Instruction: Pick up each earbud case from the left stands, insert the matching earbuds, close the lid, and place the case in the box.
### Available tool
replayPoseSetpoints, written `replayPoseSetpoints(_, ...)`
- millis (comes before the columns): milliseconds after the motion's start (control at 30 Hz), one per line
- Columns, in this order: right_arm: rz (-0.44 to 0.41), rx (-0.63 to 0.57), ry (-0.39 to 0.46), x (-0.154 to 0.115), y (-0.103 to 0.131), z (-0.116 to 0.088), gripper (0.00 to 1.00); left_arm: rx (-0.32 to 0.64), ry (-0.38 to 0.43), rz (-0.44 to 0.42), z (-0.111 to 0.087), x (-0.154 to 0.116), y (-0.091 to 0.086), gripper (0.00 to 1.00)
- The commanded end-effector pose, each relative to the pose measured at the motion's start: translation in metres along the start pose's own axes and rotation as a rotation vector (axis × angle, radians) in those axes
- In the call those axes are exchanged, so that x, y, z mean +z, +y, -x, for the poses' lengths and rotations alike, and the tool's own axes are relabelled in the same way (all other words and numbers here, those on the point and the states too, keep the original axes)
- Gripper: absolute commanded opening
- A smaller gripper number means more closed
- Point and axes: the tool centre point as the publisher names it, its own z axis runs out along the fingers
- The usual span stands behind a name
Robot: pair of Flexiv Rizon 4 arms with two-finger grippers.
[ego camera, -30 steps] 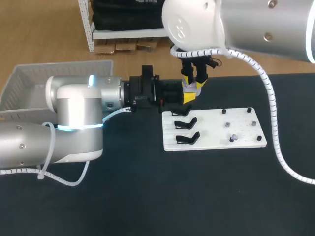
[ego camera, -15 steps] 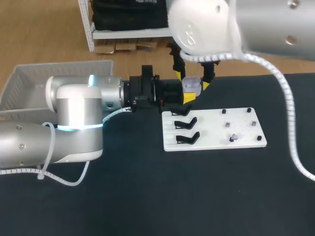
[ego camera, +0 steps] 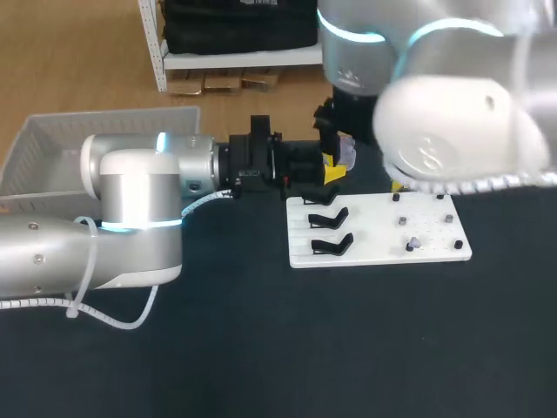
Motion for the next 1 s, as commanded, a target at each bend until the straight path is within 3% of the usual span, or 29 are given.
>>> replayPoseSetpoints(33,0.174,0.008,-0.084,-0.001,-0.022,-0.007,1.00,0.005,-0.005,0.009,-0.001,0.000,-0.002,0.00)
replayPoseSetpoints(567,0.174,0.008,-0.084,-0.001,-0.022,-0.007,1.00,0.005,-0.005,0.009,-0.001,0.000,-0.002,0.00)
replayPoseSetpoints(633,0.215,-0.071,-0.059,0.012,-0.027,-0.011,1.00,0.005,-0.005,0.009,-0.001,0.000,-0.002,0.00)
replayPoseSetpoints(700,0.232,-0.062,-0.017,0.021,-0.037,-0.009,1.00,0.005,-0.005,0.009,-0.001,0.000,-0.002,0.00)
replayPoseSetpoints(1000,0.205,-0.058,-0.044,0.072,-0.078,-0.004,1.00,0.005,-0.005,0.009,-0.001,0.000,-0.002,0.00)
